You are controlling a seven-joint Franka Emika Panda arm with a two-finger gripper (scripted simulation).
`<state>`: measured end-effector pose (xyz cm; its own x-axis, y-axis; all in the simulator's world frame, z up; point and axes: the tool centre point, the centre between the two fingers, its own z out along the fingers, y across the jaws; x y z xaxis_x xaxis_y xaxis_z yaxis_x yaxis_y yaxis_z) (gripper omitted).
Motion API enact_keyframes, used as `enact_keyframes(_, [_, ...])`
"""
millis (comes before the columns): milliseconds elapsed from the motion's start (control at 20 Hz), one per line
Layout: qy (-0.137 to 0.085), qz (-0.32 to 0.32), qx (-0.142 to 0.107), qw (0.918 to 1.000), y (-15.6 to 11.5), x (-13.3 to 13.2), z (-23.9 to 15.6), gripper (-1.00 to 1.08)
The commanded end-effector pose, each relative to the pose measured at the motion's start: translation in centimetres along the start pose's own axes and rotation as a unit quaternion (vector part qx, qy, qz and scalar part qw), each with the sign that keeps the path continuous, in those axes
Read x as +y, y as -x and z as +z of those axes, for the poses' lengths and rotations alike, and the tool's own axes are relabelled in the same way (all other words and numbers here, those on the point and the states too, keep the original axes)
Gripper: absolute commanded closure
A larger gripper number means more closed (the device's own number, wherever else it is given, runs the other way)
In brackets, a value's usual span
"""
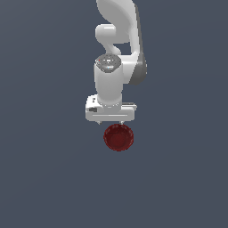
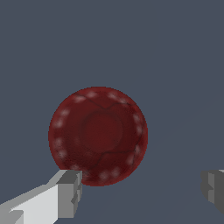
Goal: Pick up the object and move it to a goal position.
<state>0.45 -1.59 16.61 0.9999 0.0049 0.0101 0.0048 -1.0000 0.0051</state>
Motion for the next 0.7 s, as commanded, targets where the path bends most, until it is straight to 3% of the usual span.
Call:
enact_keyframes(0, [0.000,0.000,0.000,1.0000,0.00,0.00,0.00,-0.20])
enact_keyframes(650, [-0.009,-0.008,0.007,0.9999,-0.65,-0.88,-0.33,-0.20])
